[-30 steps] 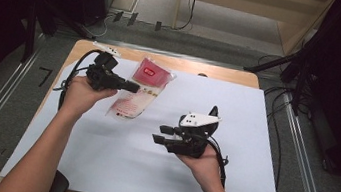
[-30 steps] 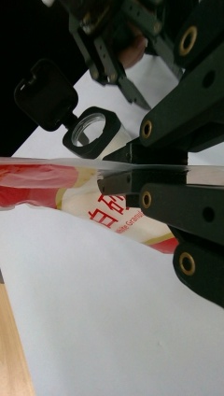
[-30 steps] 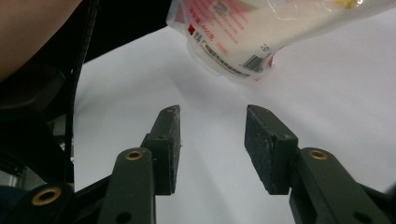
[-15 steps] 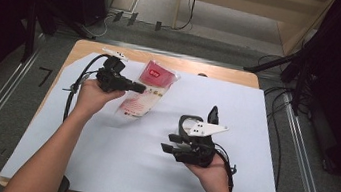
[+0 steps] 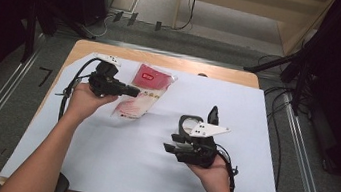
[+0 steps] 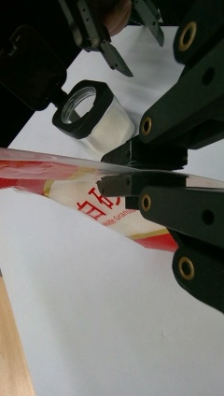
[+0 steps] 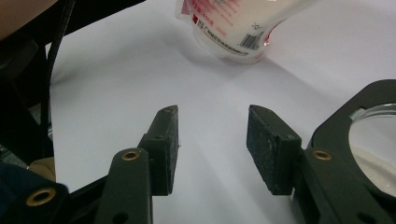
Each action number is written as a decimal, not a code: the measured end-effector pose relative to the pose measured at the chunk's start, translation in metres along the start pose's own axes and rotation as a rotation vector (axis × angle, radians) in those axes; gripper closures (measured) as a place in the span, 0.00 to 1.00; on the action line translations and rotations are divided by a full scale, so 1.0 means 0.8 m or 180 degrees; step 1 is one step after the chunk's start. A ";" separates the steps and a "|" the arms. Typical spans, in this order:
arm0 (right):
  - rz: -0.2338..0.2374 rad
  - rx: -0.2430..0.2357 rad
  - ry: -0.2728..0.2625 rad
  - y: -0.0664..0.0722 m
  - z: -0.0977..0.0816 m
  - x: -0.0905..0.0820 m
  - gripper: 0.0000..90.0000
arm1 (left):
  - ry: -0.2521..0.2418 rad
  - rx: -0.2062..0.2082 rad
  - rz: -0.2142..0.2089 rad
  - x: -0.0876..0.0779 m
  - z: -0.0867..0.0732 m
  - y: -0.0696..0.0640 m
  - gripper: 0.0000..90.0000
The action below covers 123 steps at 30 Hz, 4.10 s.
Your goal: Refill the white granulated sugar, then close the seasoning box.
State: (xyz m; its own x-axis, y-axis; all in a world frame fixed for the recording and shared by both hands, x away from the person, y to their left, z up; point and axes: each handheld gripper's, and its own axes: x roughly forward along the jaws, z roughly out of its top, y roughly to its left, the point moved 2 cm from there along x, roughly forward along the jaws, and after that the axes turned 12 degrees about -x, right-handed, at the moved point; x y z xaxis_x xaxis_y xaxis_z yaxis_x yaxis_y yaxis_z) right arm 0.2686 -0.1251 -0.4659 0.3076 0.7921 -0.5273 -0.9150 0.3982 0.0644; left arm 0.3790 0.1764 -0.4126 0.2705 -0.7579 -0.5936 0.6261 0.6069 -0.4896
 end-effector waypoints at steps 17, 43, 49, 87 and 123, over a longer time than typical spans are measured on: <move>-0.0082 -0.0027 0.0026 -0.001 -0.001 -0.002 0.60 | -0.0031 0.0045 0.0007 -0.019 -0.021 0.005 0.97; -0.0120 -0.0043 0.0040 -0.006 -0.002 -0.005 0.60 | -0.0201 0.0091 -0.0079 -0.041 -0.034 0.003 0.91; -0.0145 -0.0019 0.0032 -0.008 -0.002 -0.008 0.60 | -0.0278 0.0066 -0.0067 -0.048 -0.033 0.001 0.81; -0.0350 0.0065 0.0014 -0.018 -0.008 -0.057 0.60 | -0.0061 0.0122 0.0164 -0.086 -0.057 0.006 0.59; -0.0457 0.0244 0.0102 -0.051 -0.036 -0.102 0.85 | -0.0067 -0.0049 0.0370 -0.099 -0.071 0.044 0.52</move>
State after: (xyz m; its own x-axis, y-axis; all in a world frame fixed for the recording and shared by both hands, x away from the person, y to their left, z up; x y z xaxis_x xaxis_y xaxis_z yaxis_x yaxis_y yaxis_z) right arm 0.2730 -0.2194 -0.4498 0.4240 0.7099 -0.5624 -0.8394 0.5412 0.0503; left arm 0.3380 0.2715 -0.4193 0.3562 -0.6869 -0.6335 0.5783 0.6945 -0.4280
